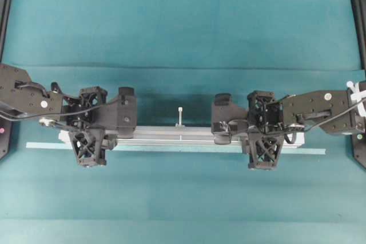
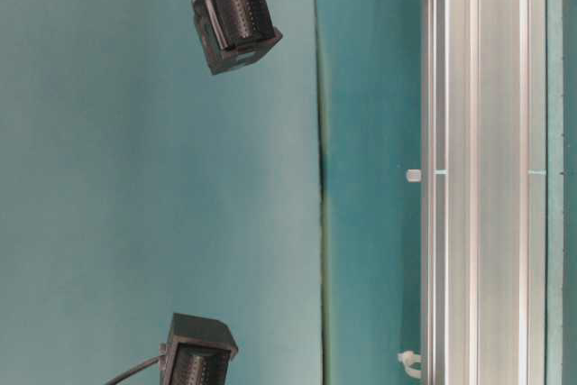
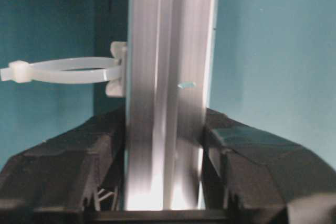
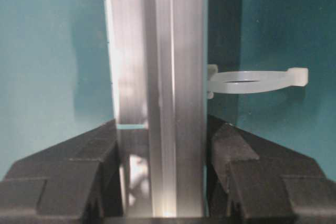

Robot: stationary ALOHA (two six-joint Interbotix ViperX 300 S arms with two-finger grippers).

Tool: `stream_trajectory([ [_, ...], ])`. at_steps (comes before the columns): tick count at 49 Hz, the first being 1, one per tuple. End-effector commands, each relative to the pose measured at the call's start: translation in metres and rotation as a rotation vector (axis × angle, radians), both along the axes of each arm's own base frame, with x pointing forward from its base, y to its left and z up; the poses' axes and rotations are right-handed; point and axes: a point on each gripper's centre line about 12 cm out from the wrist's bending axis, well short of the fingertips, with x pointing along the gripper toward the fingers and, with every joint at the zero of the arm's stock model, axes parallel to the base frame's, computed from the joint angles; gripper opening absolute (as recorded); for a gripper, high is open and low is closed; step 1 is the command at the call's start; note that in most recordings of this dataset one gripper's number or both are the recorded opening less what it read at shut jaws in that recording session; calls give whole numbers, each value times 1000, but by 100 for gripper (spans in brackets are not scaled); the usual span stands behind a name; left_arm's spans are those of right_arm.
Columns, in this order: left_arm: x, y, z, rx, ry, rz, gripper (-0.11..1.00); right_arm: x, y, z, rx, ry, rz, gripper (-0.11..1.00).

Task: Lift the large metal rail with both hands.
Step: 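Close both grippers around the rail near each end, then lift the rail off the table with both grippers together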

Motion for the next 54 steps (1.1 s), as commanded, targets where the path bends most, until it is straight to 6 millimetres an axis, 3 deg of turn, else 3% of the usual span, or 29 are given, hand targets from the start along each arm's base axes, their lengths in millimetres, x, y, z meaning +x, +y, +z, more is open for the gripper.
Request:
stream_trajectory([
  [1,4,2,4,4,-23,2,36,2,-3,-2,4,3,-19,39],
  [17,3,2,5,2,-26,4,36,1,-5,-2,5,6,-25,39],
  [28,6,5,21,3,-71,12,36,3,-5,20,5,-5,-22,39],
  [40,6,7,62,8,-94,18,36,-3,-9,57,8,8,-32,39],
  [54,-2,8,121,11,-127,23,36,-12,-14,117,11,17,-47,39],
])
